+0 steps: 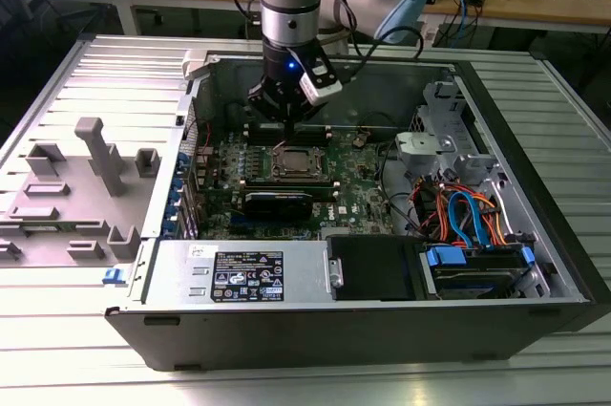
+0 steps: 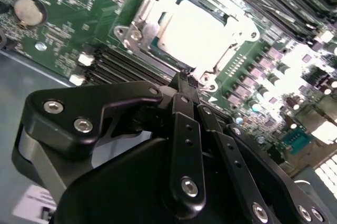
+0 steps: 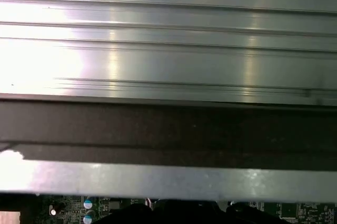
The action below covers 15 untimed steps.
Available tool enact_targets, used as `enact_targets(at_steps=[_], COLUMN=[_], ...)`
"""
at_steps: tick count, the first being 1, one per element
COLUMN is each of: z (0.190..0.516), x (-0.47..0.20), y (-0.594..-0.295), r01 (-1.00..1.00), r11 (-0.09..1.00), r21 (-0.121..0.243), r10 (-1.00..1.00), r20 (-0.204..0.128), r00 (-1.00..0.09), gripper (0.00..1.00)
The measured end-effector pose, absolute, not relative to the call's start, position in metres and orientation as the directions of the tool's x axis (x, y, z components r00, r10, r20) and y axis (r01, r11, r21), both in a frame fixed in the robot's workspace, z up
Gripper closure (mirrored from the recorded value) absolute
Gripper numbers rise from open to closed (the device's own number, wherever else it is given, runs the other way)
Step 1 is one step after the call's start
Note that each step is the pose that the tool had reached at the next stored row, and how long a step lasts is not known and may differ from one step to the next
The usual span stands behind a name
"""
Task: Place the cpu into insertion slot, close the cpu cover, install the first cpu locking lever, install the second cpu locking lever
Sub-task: 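Install the first cpu locking lever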
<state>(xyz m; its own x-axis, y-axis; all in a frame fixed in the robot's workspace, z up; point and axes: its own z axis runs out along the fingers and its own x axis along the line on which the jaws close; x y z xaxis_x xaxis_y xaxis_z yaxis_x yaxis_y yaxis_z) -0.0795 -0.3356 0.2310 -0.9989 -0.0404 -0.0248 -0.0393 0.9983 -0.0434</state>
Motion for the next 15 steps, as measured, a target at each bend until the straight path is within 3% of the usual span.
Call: enact_targets(at_steps=[15], z=[0.232], x=[-0.073], y=[-0.33], r01=[-0.039], r11=[0.998], r21=[-0.043], r10=[-0.04], r20=[-0.03], r00=[-0.999], gripper=[0.89])
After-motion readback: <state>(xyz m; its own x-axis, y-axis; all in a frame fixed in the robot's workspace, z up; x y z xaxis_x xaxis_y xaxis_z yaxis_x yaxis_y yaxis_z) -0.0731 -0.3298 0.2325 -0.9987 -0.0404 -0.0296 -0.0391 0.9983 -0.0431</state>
